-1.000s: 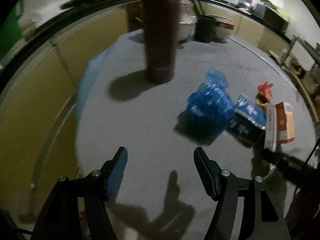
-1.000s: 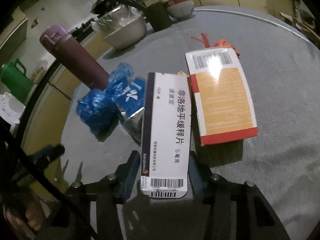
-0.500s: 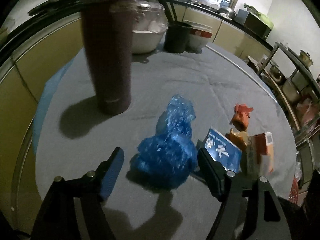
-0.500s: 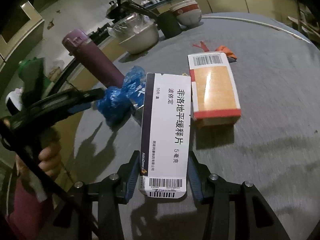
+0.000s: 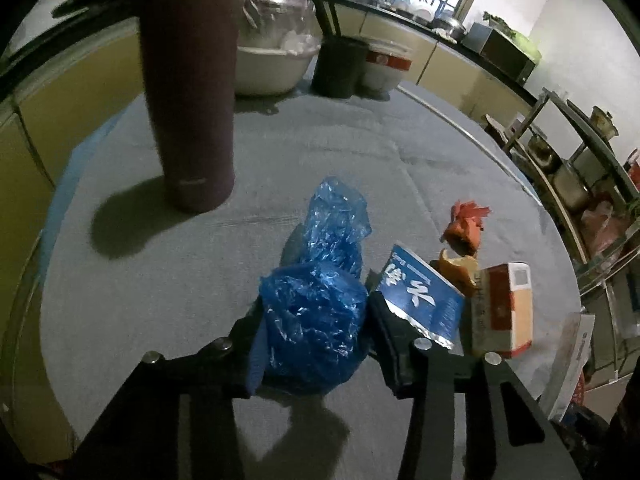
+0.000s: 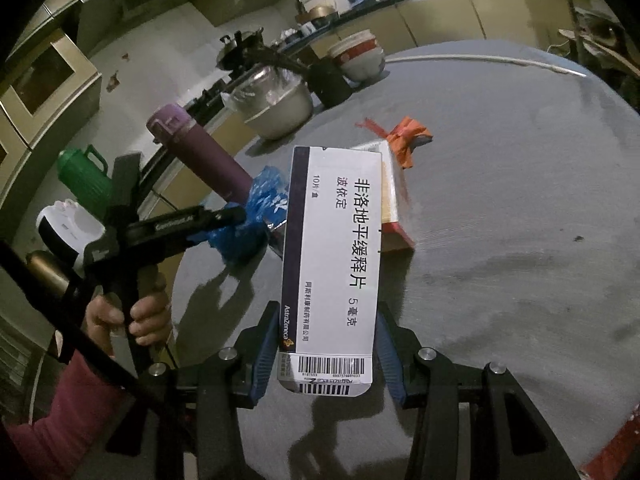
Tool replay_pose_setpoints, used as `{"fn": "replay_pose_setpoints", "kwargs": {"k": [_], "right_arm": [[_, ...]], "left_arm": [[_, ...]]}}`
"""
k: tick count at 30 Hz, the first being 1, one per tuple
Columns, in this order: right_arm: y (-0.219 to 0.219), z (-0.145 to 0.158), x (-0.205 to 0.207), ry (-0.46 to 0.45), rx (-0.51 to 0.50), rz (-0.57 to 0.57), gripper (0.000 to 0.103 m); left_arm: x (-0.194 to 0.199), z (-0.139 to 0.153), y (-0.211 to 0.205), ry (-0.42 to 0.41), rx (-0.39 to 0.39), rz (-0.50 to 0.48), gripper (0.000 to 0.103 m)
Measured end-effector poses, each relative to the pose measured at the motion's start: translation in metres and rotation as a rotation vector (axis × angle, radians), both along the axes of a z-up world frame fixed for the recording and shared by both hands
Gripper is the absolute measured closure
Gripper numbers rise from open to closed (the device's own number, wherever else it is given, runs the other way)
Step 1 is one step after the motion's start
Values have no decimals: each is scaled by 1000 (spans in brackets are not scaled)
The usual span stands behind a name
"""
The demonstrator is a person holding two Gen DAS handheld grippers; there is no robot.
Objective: Collect trash
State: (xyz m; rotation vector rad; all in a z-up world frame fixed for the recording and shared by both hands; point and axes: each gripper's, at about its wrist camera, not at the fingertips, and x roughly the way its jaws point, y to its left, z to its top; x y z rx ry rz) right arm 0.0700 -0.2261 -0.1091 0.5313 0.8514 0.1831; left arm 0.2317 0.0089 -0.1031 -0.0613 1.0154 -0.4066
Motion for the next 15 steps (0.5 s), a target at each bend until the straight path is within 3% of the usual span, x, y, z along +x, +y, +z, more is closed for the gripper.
{"fn": "replay_pose_setpoints", "kwargs": {"k": [7, 15], "right_arm": [[-18, 11, -30, -51, 5, -33, 54], [-32, 27, -71, -101, -33, -73, 54]], "left_arm": [[-55, 42, 3, -145, 26, 24, 57], [-121, 76, -44, -266, 155, -52, 57]]}}
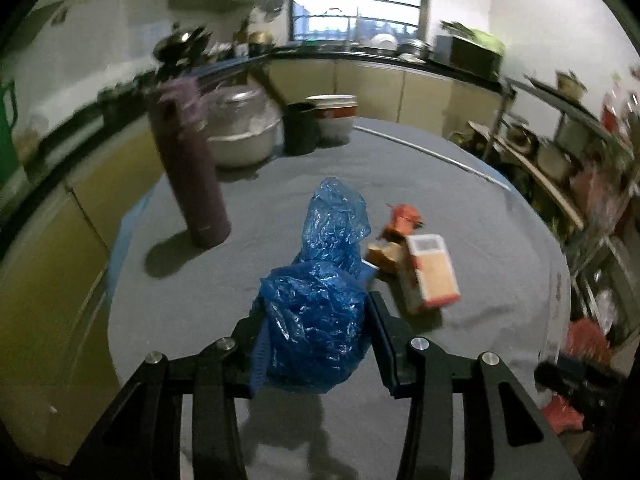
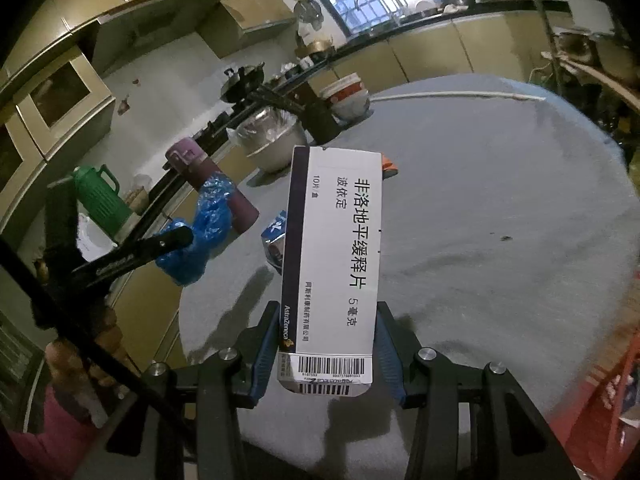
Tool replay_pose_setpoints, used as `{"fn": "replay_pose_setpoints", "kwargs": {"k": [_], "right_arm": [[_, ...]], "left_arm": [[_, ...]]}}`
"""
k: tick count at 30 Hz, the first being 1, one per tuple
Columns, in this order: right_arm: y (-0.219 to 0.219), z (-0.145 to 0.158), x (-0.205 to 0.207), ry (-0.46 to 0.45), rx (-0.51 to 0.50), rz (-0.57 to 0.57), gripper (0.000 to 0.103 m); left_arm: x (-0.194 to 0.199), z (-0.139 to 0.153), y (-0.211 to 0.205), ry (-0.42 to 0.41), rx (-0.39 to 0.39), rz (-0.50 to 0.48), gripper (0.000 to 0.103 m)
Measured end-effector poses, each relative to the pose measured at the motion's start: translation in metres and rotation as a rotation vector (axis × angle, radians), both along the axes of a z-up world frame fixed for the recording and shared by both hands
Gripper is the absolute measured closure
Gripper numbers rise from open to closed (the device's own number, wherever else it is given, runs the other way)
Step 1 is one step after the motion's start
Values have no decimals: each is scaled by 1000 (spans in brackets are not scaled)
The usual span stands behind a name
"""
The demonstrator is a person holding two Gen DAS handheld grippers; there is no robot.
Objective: Collect trash
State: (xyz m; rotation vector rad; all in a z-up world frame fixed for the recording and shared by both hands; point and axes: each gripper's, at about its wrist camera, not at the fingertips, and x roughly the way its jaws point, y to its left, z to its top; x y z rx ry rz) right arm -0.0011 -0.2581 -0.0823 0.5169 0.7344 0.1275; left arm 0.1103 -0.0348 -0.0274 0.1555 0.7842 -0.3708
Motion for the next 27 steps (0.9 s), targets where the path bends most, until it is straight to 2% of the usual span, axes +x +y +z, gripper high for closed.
{"fn": "replay_pose_setpoints", "kwargs": {"k": [7, 10, 27], "right_arm": [[-18, 9, -36, -25, -13, -49, 54], [-23, 11, -45, -31, -15, -65, 54], [-23, 8, -43, -40, 4, -50, 54]], "left_arm": [[-49, 13, -38, -67, 99, -64, 57], [-60, 12, -45, -67, 109, -88, 57], [-73, 12, -53, -90, 153, -82, 57]]}}
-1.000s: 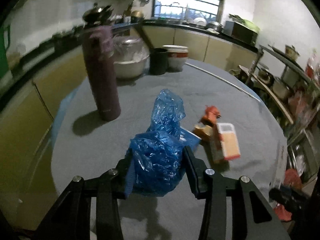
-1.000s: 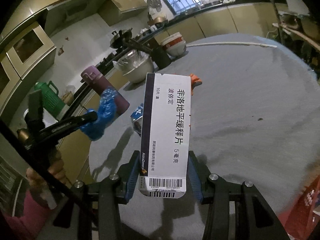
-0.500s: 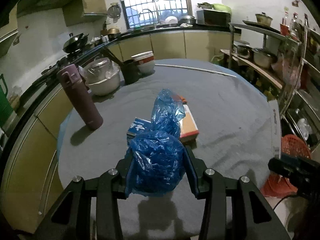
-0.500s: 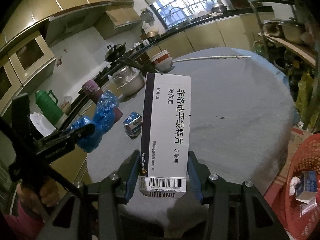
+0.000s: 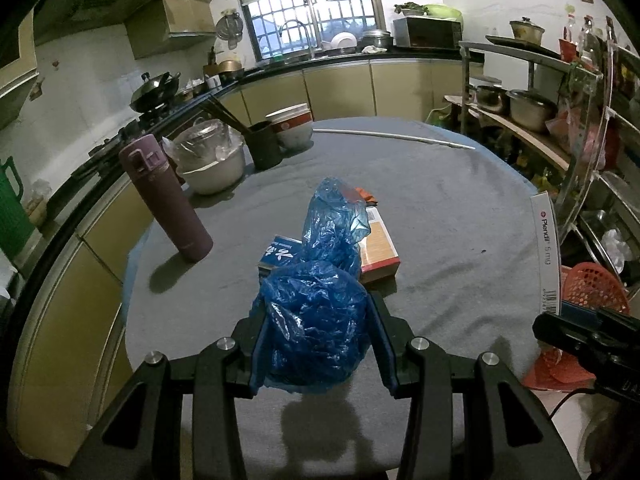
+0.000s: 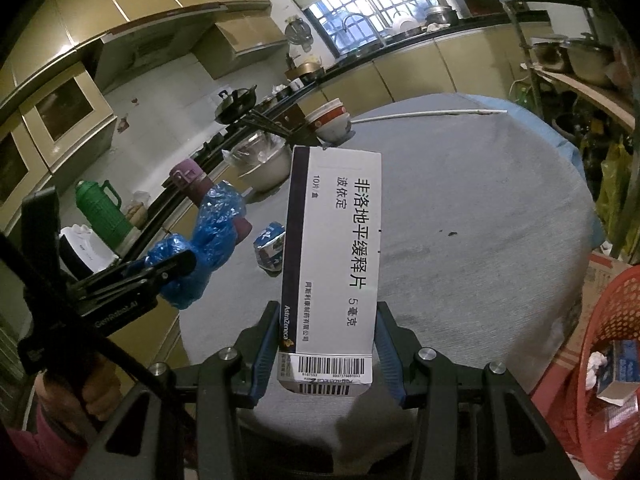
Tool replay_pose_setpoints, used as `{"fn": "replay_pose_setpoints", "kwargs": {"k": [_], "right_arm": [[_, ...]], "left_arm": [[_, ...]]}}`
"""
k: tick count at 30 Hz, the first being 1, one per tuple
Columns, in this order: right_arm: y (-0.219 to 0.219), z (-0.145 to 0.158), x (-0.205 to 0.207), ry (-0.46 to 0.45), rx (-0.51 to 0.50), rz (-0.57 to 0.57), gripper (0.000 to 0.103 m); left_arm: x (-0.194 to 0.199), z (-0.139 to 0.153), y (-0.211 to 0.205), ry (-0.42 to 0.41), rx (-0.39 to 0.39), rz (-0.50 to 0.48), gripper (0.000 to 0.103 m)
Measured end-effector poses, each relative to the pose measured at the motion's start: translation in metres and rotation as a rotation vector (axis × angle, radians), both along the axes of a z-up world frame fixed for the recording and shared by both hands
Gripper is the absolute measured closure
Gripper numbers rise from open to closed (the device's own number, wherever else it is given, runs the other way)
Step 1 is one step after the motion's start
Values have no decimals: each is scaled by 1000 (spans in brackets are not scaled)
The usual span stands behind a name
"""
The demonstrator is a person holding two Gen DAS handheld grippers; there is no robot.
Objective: Collect trash
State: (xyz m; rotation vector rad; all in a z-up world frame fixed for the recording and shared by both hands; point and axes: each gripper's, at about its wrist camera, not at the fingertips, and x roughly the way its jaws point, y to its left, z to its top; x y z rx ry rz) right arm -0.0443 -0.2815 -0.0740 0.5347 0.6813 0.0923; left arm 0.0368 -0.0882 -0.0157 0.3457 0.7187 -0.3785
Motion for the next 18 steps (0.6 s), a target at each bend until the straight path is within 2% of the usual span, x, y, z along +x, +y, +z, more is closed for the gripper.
{"fn": "replay_pose_setpoints", "kwargs": {"k": [18], "right_arm": [[-14, 2, -17, -26, 27, -33, 54]], "left_arm": [[-18, 8, -27, -36, 41, -45, 57]]}}
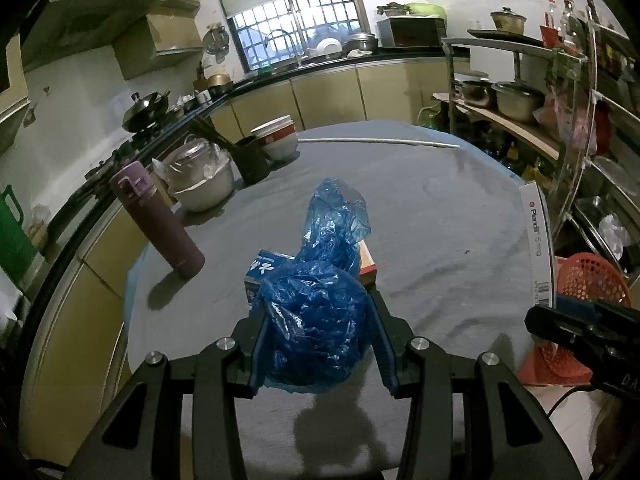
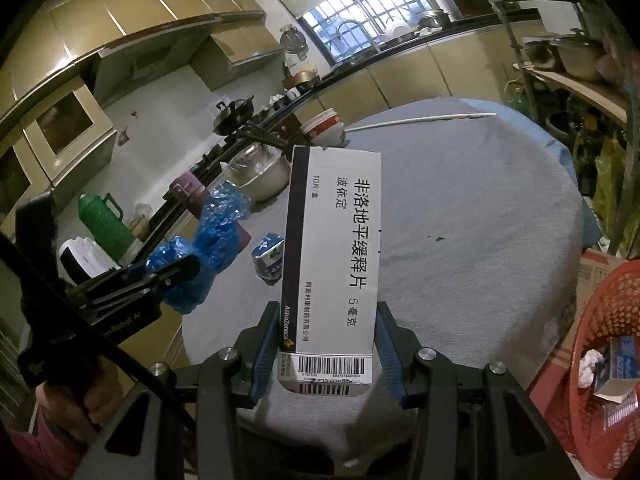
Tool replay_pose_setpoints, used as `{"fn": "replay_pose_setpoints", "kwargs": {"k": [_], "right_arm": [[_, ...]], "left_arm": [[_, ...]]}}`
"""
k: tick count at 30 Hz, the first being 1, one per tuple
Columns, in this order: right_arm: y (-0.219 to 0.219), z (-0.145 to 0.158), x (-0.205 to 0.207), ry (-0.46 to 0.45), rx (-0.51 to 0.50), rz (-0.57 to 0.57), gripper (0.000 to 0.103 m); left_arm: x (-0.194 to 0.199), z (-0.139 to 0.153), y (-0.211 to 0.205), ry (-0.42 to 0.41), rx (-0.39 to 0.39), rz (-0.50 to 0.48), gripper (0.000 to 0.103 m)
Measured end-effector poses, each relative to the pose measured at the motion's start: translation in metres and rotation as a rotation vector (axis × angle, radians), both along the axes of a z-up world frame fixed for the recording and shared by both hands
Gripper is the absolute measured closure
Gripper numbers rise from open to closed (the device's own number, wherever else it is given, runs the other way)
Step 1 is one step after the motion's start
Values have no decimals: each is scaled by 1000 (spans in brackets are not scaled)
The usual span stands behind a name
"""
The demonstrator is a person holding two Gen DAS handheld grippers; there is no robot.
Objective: Collect trash
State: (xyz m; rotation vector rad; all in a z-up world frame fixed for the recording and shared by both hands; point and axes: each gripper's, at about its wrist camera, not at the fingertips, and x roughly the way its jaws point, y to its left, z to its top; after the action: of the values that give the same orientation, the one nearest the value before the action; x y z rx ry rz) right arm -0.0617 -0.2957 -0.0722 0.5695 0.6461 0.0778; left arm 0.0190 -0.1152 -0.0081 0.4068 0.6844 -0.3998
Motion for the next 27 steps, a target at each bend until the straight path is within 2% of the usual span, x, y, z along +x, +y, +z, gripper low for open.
{"fn": "replay_pose_setpoints", "kwargs": {"k": [27], "right_arm": [[-39, -3, -35, -21, 67, -104, 54]], "left_arm": [[-19, 4, -48, -24, 56, -93, 57]]}}
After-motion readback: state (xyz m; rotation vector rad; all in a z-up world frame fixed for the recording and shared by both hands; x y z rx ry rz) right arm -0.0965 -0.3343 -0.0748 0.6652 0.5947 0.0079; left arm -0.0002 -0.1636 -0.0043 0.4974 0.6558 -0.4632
